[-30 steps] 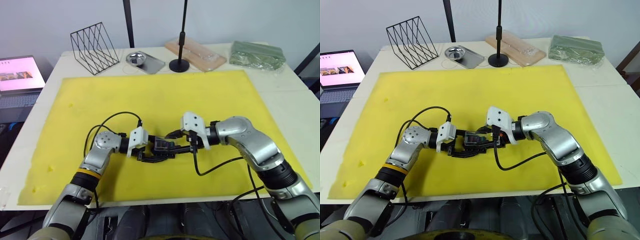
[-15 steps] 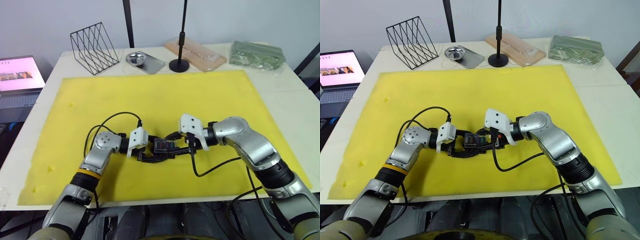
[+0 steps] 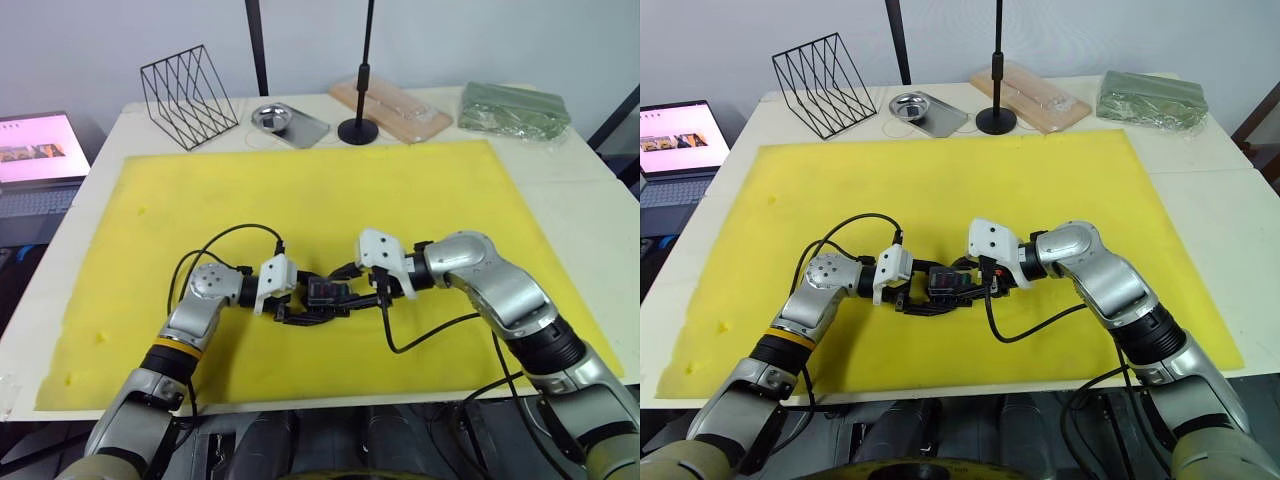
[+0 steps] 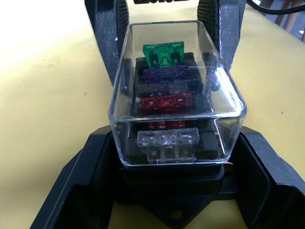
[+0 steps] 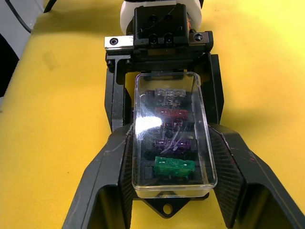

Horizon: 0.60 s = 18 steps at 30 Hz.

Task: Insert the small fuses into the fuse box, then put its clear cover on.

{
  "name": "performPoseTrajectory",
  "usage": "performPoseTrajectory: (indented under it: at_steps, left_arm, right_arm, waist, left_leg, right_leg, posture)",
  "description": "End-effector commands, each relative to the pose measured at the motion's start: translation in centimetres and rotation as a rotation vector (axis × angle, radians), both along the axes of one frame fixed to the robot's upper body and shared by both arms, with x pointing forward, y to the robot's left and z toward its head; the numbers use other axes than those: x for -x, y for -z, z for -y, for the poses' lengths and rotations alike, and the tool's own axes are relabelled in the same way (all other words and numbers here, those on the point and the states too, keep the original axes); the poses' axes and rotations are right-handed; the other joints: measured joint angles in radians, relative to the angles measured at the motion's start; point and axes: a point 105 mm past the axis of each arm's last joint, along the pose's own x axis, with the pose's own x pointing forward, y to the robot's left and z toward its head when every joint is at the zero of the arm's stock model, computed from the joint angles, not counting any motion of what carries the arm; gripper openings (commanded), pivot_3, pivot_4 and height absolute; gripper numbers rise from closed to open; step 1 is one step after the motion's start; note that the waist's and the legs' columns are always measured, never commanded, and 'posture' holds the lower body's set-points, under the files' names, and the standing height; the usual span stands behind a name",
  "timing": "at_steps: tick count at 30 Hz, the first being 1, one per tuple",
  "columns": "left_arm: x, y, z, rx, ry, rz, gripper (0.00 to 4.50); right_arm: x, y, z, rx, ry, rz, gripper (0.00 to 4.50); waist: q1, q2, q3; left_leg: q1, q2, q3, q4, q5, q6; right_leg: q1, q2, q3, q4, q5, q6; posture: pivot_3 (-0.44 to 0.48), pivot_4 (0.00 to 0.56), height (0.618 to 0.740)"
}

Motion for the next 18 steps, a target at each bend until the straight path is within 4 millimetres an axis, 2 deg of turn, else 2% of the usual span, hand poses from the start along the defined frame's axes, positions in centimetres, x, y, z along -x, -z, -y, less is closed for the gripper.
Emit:
performPoseTrajectory:
  at_steps: [1, 4, 12, 18]
  left_arm:
    - [0.0, 0.1, -0.1, -0.009, -0.006, 0.008, 2.82]
    - [-0.1, 0.1, -0.1, -0.008, -0.008, 0.008, 2.82]
    - [-0.2, 0.1, -0.1, -0.006, -0.013, 0.014, 2.82]
    - [-0.3, 0.1, -0.1, -0.001, -0.021, 0.023, 2.82]
  right_arm:
    - [0.0, -0.5, -0.3, -0.005, -0.016, 0.021, 3.41]
    - [-0.1, -0.5, -0.2, -0.005, -0.016, 0.022, 4.46]
    - [0.0, -1.1, -0.1, -0.026, -0.011, 0.022, 4.46]
    - [0.4, -3.8, 0.9, -0.088, 0.030, 0.036, 4.46]
  waist:
    - [0.000, 0.000, 0.000]
    - [0.000, 0.000, 0.000]
    - [0.000, 0.000, 0.000]
    - [0.001, 0.000, 0.000]
  left_leg:
    - [0.000, 0.000, 0.000, 0.000, 0.000, 0.000]
    - [0.000, 0.000, 0.000, 0.000, 0.000, 0.000]
    - [0.000, 0.000, 0.000, 0.000, 0.000, 0.000]
    - [0.000, 0.000, 0.000, 0.000, 0.000, 0.000]
  right_leg:
    - [0.000, 0.000, 0.000, 0.000, 0.000, 0.000]
    - [0.000, 0.000, 0.000, 0.000, 0.000, 0.000]
    - [0.000, 0.000, 0.000, 0.000, 0.000, 0.000]
    - [0.000, 0.000, 0.000, 0.000, 0.000, 0.000]
  posture:
    - [0.000, 0.150, 0.740]
    - [0.000, 0.150, 0.740]
    - [0.000, 0.150, 0.740]
    - [0.000, 0.150, 0.740]
